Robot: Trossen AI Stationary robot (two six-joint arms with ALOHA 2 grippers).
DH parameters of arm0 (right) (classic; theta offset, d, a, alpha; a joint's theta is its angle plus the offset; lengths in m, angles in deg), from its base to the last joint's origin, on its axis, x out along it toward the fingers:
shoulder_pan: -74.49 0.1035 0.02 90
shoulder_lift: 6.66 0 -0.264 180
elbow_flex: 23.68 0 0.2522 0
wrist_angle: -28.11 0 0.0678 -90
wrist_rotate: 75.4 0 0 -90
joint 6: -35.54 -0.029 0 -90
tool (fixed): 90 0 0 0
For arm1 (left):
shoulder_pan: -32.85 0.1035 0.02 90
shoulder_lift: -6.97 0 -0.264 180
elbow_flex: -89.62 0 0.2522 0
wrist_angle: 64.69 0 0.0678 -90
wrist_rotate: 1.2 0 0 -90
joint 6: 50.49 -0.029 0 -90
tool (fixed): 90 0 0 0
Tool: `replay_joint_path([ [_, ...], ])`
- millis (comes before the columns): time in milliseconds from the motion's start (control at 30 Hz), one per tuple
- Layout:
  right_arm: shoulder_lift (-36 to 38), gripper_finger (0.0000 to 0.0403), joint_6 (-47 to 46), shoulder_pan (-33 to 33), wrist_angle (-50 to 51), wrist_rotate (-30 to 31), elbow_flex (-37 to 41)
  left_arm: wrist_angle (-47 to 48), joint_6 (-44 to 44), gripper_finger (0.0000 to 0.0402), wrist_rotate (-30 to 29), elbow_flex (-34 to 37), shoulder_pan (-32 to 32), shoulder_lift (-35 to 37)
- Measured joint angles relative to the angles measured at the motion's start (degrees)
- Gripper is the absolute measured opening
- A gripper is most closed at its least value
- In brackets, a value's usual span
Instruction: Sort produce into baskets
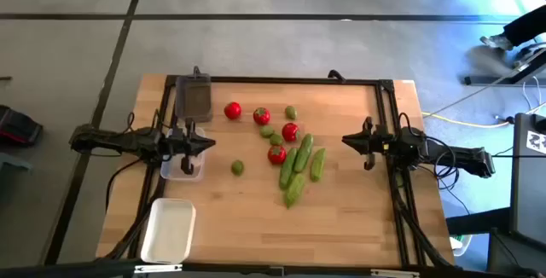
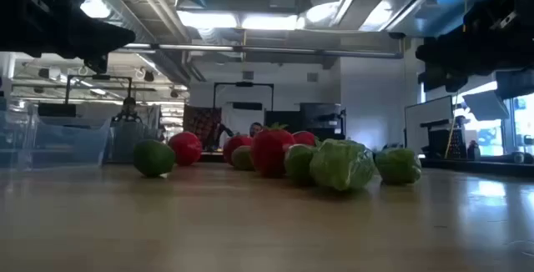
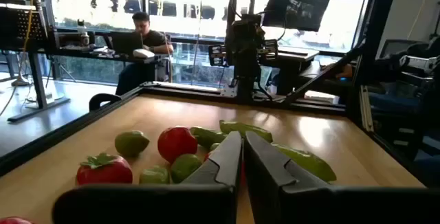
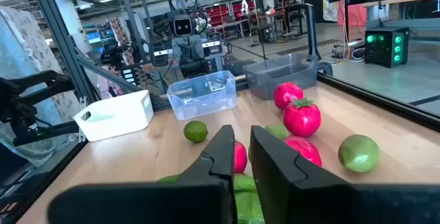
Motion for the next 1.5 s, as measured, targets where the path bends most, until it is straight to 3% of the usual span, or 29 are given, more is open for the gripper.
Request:
replay_joint_path([
  [1500, -0.02, 0.0040, 0.00, 0.00, -0.36, 0.00, -0.02, -0.50, -2.91, 0.0015, -0.10, 0.02, 0.02, -0.02],
])
